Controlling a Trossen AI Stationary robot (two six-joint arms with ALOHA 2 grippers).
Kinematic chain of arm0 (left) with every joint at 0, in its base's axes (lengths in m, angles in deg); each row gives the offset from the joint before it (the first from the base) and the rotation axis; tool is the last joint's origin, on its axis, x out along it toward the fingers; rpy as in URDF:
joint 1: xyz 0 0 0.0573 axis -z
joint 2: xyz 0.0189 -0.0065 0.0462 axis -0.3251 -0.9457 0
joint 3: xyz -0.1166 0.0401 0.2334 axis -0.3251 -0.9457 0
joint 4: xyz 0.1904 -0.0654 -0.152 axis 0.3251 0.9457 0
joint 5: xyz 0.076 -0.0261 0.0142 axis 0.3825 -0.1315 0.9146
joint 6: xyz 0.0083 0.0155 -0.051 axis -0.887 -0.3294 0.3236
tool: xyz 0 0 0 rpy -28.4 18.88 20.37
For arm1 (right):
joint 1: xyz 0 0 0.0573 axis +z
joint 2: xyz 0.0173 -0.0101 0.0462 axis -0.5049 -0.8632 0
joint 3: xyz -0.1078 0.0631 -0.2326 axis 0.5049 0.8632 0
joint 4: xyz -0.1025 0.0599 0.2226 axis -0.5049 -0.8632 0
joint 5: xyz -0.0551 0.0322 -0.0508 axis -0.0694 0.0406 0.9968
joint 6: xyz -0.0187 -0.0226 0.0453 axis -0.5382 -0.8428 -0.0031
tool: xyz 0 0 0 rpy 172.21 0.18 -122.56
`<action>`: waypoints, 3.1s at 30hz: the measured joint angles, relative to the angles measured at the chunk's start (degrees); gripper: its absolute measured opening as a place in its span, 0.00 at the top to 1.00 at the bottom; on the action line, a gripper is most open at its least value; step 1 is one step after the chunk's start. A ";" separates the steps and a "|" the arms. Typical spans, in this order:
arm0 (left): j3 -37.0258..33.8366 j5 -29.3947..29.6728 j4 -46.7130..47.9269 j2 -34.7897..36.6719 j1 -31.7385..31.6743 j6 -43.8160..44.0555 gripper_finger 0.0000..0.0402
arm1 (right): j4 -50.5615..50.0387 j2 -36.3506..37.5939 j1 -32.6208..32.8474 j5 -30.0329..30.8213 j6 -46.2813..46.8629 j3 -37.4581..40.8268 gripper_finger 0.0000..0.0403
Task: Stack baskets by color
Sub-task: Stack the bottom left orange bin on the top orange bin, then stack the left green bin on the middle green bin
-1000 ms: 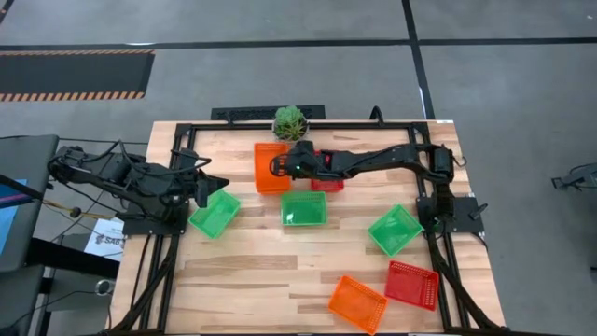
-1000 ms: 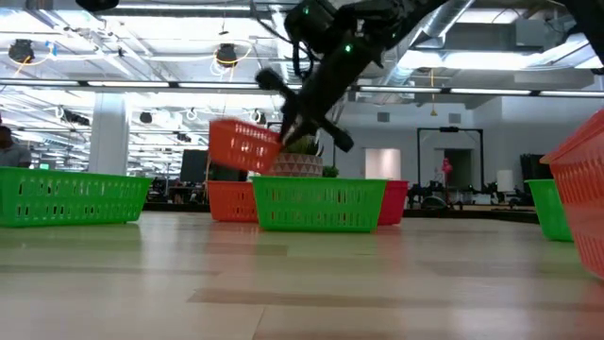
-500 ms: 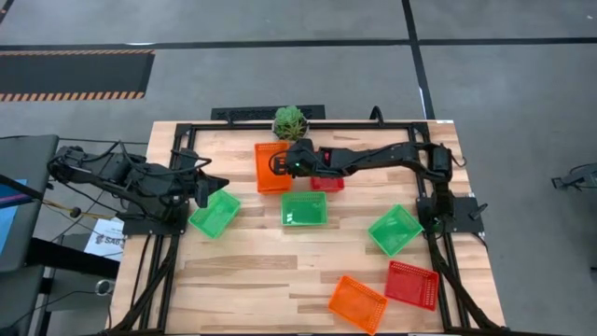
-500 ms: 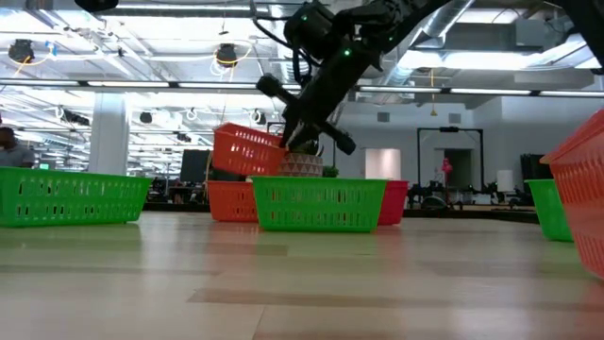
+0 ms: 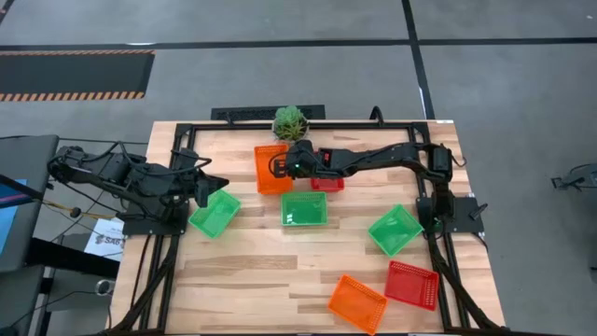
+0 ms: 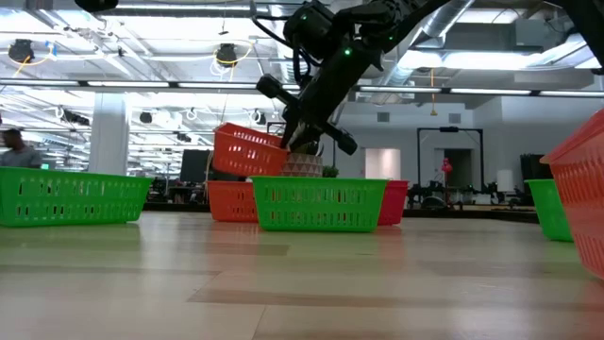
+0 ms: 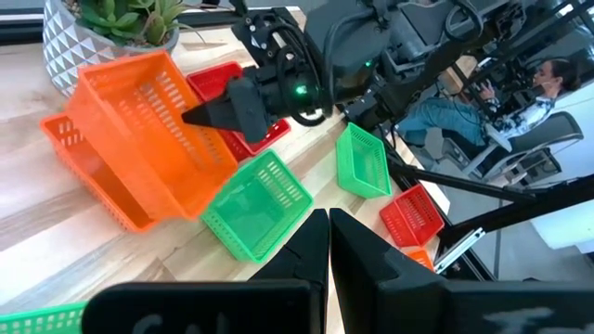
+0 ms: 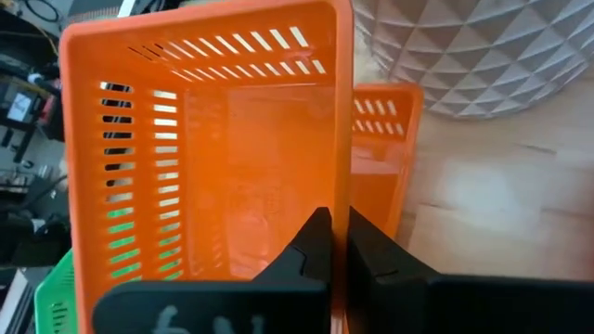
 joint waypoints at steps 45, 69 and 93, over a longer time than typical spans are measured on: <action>0.00 -0.82 0.17 0.00 0.00 -0.09 1.00 | 2.49 -2.67 -1.09 -3.81 -1.64 0.00 0.82; 0.00 -1.81 1.16 -0.01 0.00 -0.17 1.00 | 2.34 -1.43 -1.60 -3.98 -3.13 0.02 0.45; -12.57 -11.53 26.29 -17.24 2.95 17.01 1.00 | -29.75 23.15 13.41 3.09 -9.89 0.00 0.45</action>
